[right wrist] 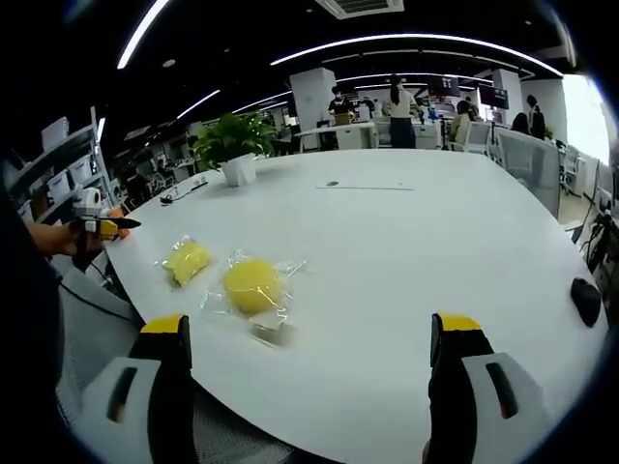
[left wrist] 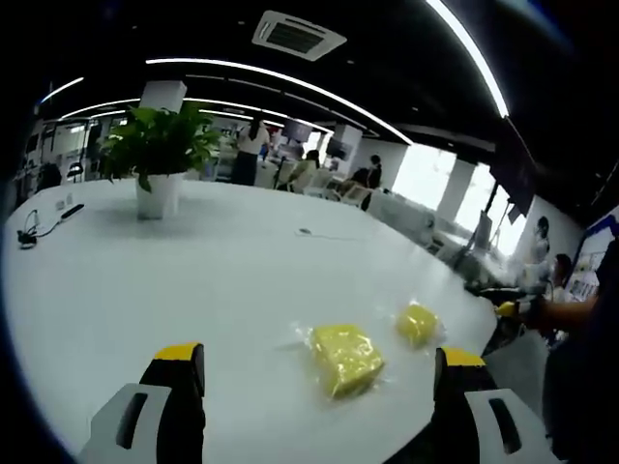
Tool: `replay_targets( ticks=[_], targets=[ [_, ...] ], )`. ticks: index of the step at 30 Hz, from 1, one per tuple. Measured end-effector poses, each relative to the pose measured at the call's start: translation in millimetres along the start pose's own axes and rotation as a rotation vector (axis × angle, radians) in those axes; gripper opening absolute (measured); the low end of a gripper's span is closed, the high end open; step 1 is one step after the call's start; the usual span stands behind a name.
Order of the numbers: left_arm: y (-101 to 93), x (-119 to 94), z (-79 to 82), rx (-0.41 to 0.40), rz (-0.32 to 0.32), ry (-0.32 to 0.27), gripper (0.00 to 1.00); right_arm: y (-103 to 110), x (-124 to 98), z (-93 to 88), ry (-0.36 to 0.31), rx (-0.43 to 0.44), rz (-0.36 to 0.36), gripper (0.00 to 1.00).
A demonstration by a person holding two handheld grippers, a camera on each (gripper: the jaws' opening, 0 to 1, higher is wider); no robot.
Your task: Compare the silicone blocks by pressing each to a similar depth, holding the contact briefly, and releasing to observe deformation and rebound differences across the visible hardness samples.
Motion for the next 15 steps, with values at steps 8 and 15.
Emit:
replay_targets(
  ticks=[8,15],
  targets=[
    [6.1,-3.3,-1.3,-0.012,0.016,-0.005,1.00,-0.8,0.1,-0.5,0.002,0.000,0.004,0.96],
    [6.2,-4.4,1.0,-0.013,0.014,-0.003,1.00,-0.2,2.3,1.5,0.006,-0.005,0.011,0.97]
  ],
)
Point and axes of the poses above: the point that each gripper's makers call its tool centre point, and the gripper's own axes: x roughly forward along the fingers, y roughly to its left, z roughly out of its top, the point moved 10 cm from there along -x, roughly backward along the fingers, and after that the axes turned 5 degrees about y, right-handed, at the moved point
